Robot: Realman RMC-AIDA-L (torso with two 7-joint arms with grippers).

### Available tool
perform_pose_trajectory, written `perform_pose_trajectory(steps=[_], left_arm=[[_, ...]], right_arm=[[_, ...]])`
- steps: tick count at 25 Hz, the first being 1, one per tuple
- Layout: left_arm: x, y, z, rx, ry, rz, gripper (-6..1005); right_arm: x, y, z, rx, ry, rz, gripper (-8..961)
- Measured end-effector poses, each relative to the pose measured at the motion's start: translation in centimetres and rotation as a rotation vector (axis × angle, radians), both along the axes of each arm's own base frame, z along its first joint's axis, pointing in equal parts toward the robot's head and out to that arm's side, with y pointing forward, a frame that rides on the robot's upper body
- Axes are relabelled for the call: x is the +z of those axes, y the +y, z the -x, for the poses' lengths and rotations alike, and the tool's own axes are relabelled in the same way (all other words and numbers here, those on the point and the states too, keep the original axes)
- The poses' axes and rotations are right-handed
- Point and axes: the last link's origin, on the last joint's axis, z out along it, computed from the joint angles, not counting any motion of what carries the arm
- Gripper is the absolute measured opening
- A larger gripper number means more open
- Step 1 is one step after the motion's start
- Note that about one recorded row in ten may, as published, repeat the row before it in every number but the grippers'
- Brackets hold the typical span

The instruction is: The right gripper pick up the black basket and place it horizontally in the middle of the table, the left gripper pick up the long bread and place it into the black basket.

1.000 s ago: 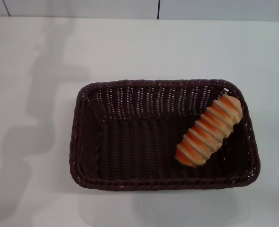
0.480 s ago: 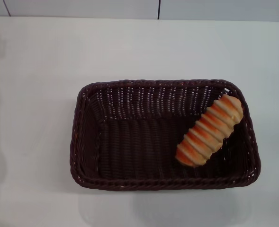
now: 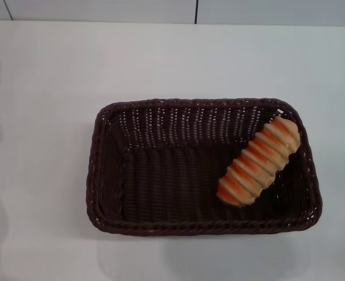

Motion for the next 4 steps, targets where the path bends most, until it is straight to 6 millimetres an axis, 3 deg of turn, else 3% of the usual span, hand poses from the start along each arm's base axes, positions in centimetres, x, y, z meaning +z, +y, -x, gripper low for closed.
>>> perform_pose_trajectory(steps=[4], left_arm=[[-0.2,-0.3,0.11,0.007,-0.001,-0.005,791]], right_arm=[[-0.11,0.01,-0.15,-0.007,-0.004,0.006,831]])
